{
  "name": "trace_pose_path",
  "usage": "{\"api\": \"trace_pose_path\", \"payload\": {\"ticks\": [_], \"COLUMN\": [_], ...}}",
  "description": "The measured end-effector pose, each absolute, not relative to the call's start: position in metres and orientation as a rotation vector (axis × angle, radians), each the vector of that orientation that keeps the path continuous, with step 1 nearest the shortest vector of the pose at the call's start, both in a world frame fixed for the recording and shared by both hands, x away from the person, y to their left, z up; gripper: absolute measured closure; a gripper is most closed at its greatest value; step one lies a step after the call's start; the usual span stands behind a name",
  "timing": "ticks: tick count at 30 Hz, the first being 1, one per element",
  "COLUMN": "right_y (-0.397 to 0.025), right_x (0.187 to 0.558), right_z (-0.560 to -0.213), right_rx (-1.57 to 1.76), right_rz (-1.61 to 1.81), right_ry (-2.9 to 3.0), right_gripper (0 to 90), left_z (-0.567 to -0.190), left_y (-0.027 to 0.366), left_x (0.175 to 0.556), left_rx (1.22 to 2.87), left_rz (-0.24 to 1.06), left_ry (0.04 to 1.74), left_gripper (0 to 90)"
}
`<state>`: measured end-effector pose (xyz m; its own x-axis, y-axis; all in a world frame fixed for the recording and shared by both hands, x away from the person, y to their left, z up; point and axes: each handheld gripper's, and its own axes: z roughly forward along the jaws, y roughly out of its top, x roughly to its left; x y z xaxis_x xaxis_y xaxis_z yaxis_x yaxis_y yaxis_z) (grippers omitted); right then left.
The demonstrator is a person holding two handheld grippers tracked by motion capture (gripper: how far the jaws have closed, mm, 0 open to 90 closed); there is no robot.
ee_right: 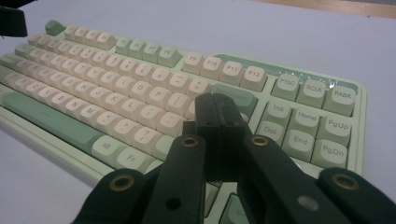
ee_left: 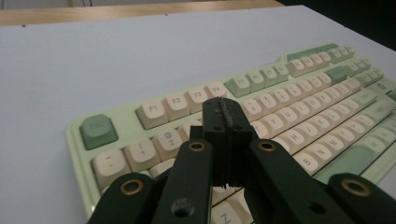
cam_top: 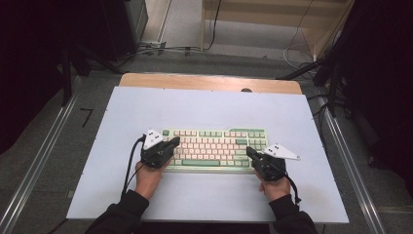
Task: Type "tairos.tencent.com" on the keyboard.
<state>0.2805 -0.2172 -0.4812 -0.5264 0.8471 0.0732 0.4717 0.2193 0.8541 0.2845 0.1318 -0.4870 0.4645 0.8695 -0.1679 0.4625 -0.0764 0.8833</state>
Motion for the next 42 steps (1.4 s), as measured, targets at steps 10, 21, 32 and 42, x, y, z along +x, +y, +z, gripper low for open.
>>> {"api": "trace_pose_path", "payload": {"ticks": [10, 21, 32, 42], "right_y": [-0.220, -0.224, -0.224, -0.227], "right_x": [0.276, 0.275, 0.276, 0.274], "right_z": [-0.481, -0.480, -0.481, -0.479], "right_rx": [1.232, 1.259, 1.293, 1.309], "right_rz": [1.237, 1.285, 1.255, 1.253], "right_ry": [2.075, 2.102, 2.093, 2.082], "right_gripper": [87.7, 49.9, 27.7, 27.1], "left_z": [-0.487, -0.490, -0.492, -0.492], "left_y": [0.105, 0.088, 0.082, 0.078], "left_x": [0.296, 0.306, 0.309, 0.310], "left_rx": [1.788, 1.852, 1.896, 1.929], "left_rz": [0.468, 0.424, 0.434, 0.449], "left_ry": [1.114, 1.104, 1.126, 1.130], "left_gripper": [90.0, 90.0, 90.0, 90.0]}}
